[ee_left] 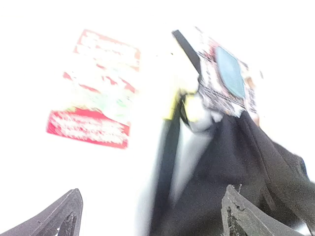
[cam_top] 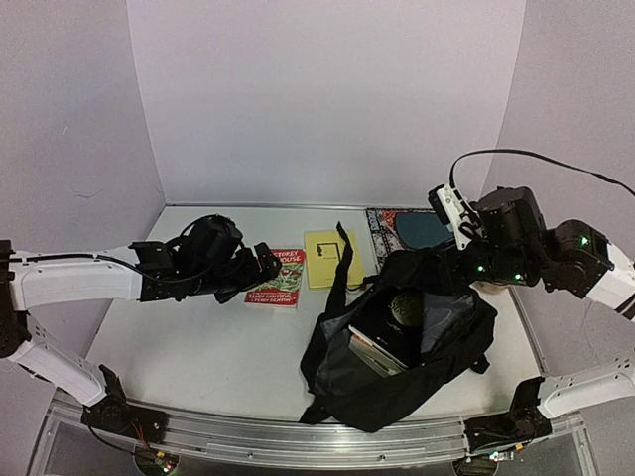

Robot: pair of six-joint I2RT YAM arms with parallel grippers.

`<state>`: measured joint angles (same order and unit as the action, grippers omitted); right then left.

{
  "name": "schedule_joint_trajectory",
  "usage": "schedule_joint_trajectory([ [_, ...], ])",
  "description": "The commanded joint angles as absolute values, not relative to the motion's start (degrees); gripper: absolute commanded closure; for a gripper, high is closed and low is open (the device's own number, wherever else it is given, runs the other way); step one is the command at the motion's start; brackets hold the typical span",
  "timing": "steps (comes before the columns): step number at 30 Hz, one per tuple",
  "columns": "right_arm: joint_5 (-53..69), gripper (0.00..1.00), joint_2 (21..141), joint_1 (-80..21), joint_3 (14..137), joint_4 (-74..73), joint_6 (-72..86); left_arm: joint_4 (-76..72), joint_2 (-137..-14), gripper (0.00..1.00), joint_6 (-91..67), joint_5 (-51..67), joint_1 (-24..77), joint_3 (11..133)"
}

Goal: Pack the student bag
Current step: Move the book to the center of the board.

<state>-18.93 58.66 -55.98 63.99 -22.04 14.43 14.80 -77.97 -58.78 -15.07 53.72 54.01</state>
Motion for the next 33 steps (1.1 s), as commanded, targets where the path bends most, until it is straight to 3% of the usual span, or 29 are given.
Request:
schedule_joint_trajectory([
  [1,-20.7,1.0,58.4,-56.07,66.91,-16.39,13.6,15.89,-83.97,0.01,-52.43,-13.74,49.94,57.86],
  [17,-14.36,1.0,69.7,-56.09,66.57,-11.02,13.36,33.89,-116.39,0.01,-36.32,-18.6,49.52,87.3],
  [25,-12.36,1.0,72.96,-56.08,67.99,-9.23,13.21,38.81,-125.53,0.02,-32.07,-22.29,50.1,95.53],
  [33,-10.08,1.0,74.58,-56.08,67.02,-8.45,13.44,41.67,-123.49,0.23,-34.38,-22.92,50.28,89.23],
])
